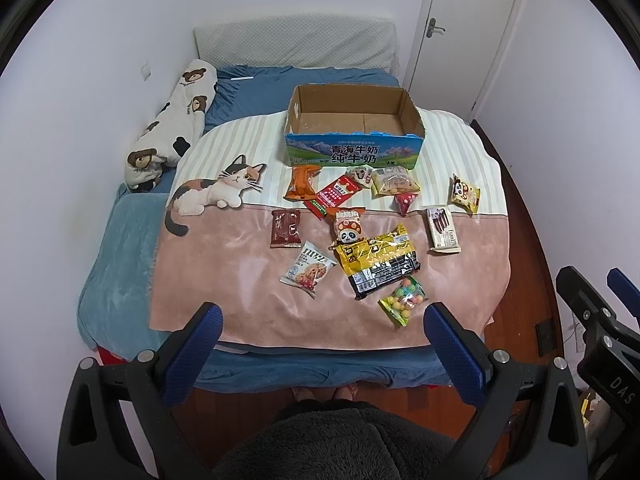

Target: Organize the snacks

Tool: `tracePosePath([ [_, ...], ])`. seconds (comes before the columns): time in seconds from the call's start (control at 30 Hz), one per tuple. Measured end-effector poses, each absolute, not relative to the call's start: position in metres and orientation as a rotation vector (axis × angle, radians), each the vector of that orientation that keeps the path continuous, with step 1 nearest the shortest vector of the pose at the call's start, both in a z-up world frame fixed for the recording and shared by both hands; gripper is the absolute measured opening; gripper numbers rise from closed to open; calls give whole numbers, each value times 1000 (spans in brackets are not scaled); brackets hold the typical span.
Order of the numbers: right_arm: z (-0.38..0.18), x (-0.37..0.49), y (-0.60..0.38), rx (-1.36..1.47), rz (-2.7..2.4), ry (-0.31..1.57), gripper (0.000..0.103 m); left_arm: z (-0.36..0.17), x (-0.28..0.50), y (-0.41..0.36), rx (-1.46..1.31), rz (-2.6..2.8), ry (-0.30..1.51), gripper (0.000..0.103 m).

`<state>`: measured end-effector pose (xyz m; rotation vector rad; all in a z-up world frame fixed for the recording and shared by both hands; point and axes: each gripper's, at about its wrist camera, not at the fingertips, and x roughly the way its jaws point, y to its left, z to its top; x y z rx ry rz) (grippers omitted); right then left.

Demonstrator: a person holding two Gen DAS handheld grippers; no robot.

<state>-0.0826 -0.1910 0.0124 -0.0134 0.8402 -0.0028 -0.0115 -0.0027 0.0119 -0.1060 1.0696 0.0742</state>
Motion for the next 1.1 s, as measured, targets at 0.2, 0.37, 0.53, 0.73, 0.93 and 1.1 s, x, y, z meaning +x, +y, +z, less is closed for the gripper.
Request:
tracePosePath([
  [0.2,11,-79,-191,-4,-2,840,103,11,-12,-3,-105,74,1069,103],
  [0.37,-1,-65,-197,27,-13,871,103,9,1,4,-130,82,1053,103],
  [0.53,-38,-29,-215,111,-27,972,103,-22,41,-1,-53,91,1036,103],
  [0.73,-119,26,-248,186,-60,1121,103,-111,113,-43,224,-25,1150,103],
  [0.93,-214,77,-289,229,-113,1257,103,-215,164,-88,359,-162,1306,102],
  [1.1,-273,96,-315,246,-145,1357,103,-276,188,-131,482,-301,1387,102],
])
